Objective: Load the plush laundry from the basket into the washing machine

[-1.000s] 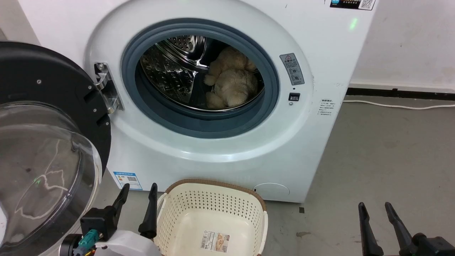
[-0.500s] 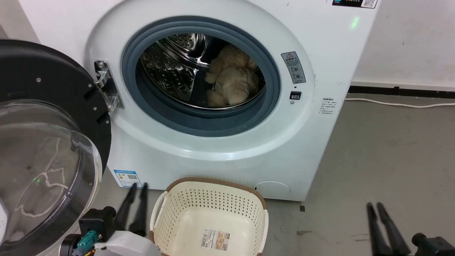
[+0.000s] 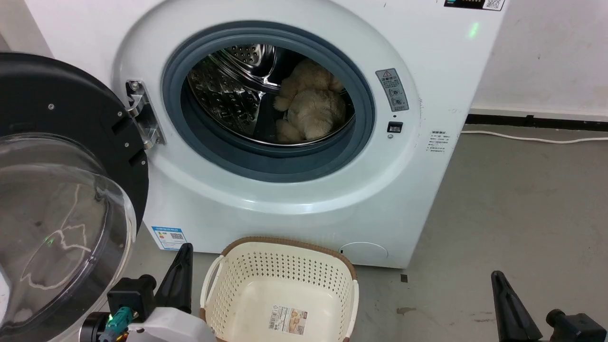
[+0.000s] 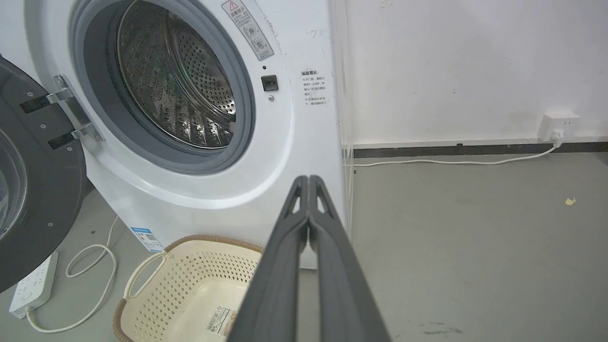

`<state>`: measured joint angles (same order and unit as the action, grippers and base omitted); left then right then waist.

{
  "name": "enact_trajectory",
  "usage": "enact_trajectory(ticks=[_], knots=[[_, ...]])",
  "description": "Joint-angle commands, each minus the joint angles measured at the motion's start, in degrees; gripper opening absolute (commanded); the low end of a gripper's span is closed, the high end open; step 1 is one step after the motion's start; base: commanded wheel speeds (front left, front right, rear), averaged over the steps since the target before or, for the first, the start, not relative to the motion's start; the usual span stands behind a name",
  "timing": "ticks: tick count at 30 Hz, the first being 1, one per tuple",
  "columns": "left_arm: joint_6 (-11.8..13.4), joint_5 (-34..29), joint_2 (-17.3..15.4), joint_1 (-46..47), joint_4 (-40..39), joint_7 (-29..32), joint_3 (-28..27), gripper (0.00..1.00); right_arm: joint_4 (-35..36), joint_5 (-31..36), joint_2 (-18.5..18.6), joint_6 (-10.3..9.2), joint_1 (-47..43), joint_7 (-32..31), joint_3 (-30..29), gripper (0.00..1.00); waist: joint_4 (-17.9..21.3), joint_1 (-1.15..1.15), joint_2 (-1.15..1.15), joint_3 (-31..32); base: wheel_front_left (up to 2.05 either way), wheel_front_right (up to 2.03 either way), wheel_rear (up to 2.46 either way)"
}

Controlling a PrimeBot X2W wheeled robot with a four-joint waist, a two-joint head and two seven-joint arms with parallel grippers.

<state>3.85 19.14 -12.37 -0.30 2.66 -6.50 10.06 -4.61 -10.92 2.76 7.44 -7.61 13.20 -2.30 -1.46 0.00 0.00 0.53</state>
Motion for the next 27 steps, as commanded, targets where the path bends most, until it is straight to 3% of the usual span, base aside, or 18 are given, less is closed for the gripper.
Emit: enact_trajectory(ticks=[1, 27], knots=[[-0.40, -0.84, 0.34, 0.04, -0.24, 0.27, -0.45, 0.00, 0.36, 0.68, 0.01, 0.01, 0.89, -0.28, 0.13, 0.00, 0.02, 0.00, 0.00, -0.01, 0.00, 0.00, 0.00], [-1.18, -5.00, 2.42, 0.10, -0.79, 1.68, -2.63, 0.00, 1.32, 3.01, 0.04, 0.01, 2.42, -3.22, 0.62, 0.00, 0.35, 0.00, 0.00, -0.13, 0.00, 0.00, 0.00]])
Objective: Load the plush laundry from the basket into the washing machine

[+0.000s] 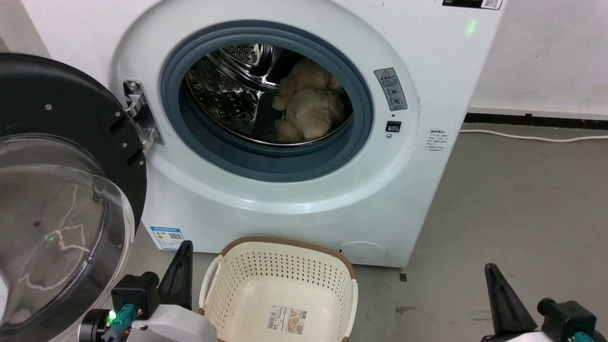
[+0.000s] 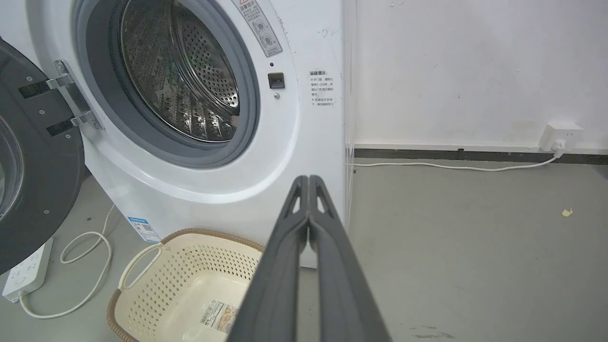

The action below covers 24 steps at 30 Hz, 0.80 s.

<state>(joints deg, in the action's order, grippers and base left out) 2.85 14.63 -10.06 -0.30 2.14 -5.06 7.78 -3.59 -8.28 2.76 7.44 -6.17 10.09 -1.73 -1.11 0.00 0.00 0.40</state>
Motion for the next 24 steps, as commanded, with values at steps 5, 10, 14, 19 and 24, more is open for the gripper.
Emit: enact_trajectory(ticks=[5, 10, 14, 19, 24], knots=[[-0.34, -1.32, 0.53, 0.10, -0.37, 0.53, -0.80, 0.00, 0.50, 0.84, 0.04, 0.02, 1.28, -0.70, 0.15, 0.00, 0.06, 0.00, 0.00, -0.02, 0.00, 0.00, 0.00], [-0.50, -2.15, 0.95, 0.12, -0.48, 0.81, -1.24, 0.00, 0.69, 1.30, 0.05, 0.02, 1.58, -1.29, 0.25, 0.00, 0.13, 0.00, 0.00, -0.04, 0.00, 0.00, 0.00], [-0.62, -2.81, 1.28, 0.13, -0.57, 1.04, -1.58, 0.00, 0.84, 1.67, 0.05, 0.02, 1.83, -1.75, 0.33, 0.00, 0.18, 0.00, 0.00, -0.06, 0.00, 0.00, 0.00], [-0.78, -3.65, 1.69, 0.14, -0.68, 1.32, -2.02, 0.00, 1.04, 2.14, 0.05, 0.02, 2.13, -2.34, 0.42, 0.00, 0.24, 0.00, 0.00, -0.09, 0.00, 0.00, 0.00], [-0.94, -4.48, 2.11, 0.15, -0.79, 1.61, -2.46, 0.00, 1.23, 2.60, 0.06, 0.02, 2.44, -2.93, 0.52, 0.00, 0.31, 0.00, 0.00, -0.11, 0.00, 0.00, 0.00]])
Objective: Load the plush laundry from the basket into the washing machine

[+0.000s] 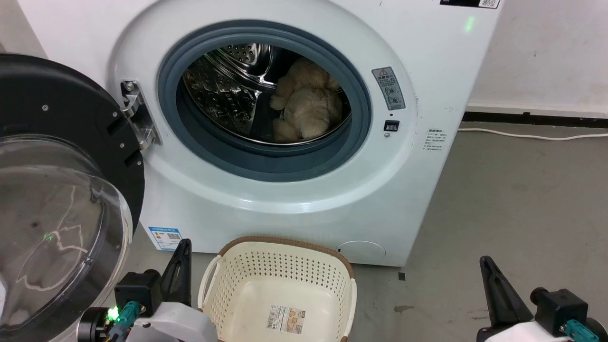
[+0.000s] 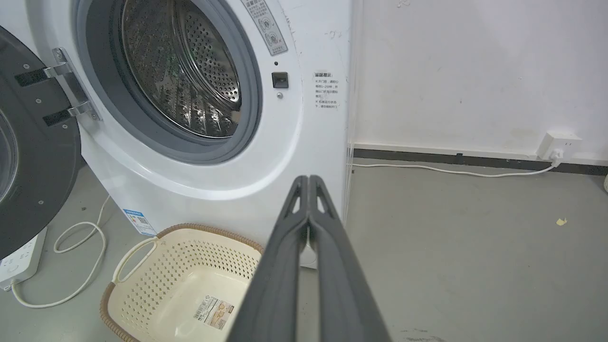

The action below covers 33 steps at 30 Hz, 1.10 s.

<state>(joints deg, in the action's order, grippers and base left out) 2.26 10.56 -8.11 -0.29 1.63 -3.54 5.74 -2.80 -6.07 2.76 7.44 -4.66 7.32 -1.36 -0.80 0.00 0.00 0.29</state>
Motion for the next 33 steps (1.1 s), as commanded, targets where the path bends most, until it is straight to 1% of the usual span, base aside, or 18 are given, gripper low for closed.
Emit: enact_trajectory(ticks=[1, 33], knots=[[-0.38, -0.58, 0.25, 0.15, -0.31, 0.15, -0.50, 0.00, 0.48, 0.49, 0.06, 0.02, 0.99, -0.28, 0.17, 0.00, 0.01, 0.00, 0.00, 0.00, 0.00, 0.00, 0.00], [-1.35, -5.75, 2.83, 0.22, -0.99, 1.90, -3.21, 0.00, 1.68, 3.38, 0.09, 0.03, 2.89, -3.92, 0.78, 0.00, 0.42, 0.00, 0.00, -0.15, 0.00, 0.00, 0.00]])
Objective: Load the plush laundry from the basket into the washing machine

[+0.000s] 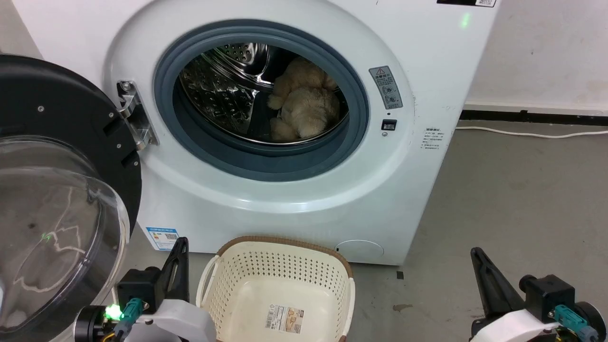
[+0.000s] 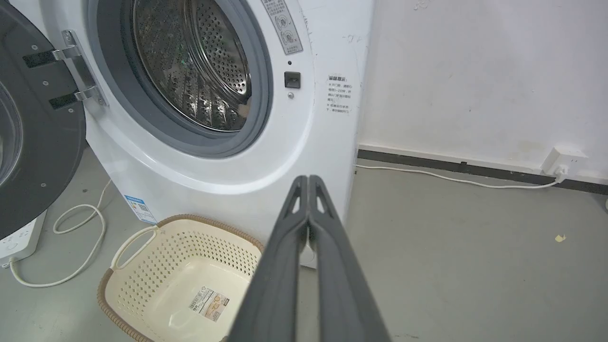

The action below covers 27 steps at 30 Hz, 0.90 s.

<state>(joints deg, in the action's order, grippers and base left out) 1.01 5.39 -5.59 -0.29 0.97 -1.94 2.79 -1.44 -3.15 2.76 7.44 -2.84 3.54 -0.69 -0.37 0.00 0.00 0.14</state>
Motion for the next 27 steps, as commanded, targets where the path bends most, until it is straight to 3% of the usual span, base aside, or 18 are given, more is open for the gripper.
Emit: enact_trajectory(ticks=[1, 27], knots=[[-0.16, -0.90, 0.47, 0.22, -0.38, 0.41, -0.43, 0.00, 0.40, 0.64, 0.09, 0.04, 1.19, -0.38, 0.15, 0.00, 0.02, 0.00, 0.00, -0.01, 0.00, 0.00, 0.00], [-0.94, -5.07, 2.55, 0.28, -0.93, 1.83, -2.62, 0.00, 1.37, 2.97, 0.11, 0.04, 2.72, -3.32, 0.65, 0.00, 0.35, 0.00, 0.00, -0.13, 0.00, 0.00, 0.00]])
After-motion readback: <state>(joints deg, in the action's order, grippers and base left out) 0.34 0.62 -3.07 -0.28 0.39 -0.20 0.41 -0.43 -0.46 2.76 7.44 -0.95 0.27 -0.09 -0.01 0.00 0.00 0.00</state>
